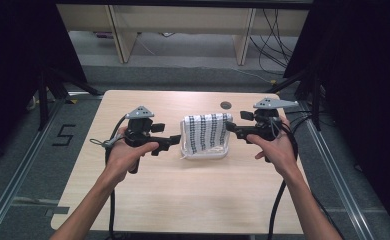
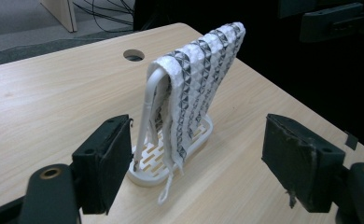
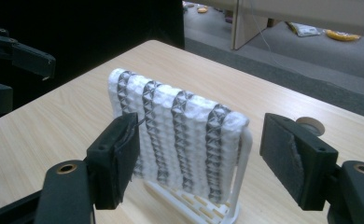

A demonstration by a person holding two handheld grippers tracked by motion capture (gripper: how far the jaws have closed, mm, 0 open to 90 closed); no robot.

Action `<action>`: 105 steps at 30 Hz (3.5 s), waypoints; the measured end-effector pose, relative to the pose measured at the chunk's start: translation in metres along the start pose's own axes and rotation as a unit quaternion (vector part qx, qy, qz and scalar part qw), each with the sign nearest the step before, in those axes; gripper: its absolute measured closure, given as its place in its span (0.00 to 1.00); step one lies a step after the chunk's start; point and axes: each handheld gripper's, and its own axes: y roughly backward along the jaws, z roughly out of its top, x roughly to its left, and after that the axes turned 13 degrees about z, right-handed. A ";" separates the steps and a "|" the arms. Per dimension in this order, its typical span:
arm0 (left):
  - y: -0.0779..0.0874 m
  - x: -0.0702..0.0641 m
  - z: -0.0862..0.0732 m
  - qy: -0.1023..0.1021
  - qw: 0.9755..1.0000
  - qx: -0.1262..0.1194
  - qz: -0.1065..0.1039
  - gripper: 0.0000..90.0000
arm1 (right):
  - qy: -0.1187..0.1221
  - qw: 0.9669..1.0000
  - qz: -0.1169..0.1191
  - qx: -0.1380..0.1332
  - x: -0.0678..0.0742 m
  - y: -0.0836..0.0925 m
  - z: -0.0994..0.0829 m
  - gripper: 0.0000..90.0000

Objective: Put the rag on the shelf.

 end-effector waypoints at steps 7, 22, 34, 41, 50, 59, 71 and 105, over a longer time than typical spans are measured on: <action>0.012 -0.001 -0.013 -0.008 1.000 -0.011 -0.008 0.26 | -0.003 1.000 0.001 -0.007 0.005 -0.001 -0.013 0.33; 0.018 0.000 -0.042 -0.024 1.000 -0.004 -0.003 0.25 | 0.005 1.000 0.014 0.000 0.020 -0.002 -0.029 0.32; 0.027 0.000 -0.060 -0.032 0.999 0.001 0.002 0.25 | -0.003 1.000 0.014 0.008 0.024 0.003 -0.048 0.31; 0.027 -0.001 -0.075 -0.032 0.999 -0.001 -0.005 0.25 | 0.008 1.000 0.012 0.011 0.025 0.006 -0.057 0.28; 0.022 0.000 -0.102 -0.026 1.000 0.006 -0.015 0.18 | -0.011 1.000 0.016 0.017 0.027 0.008 -0.083 0.24; 0.022 0.002 -0.123 -0.024 1.000 0.009 -0.008 0.18 | -0.014 0.999 0.020 0.025 0.032 0.005 -0.107 0.26; 0.024 -0.002 -0.143 -0.029 0.999 0.020 -0.011 0.18 | -0.014 0.999 0.036 0.031 0.044 0.003 -0.126 0.26; 0.037 -0.011 -0.196 -0.051 0.997 0.049 0.005 0.18 | -0.023 0.994 0.042 0.097 0.059 0.012 -0.194 0.18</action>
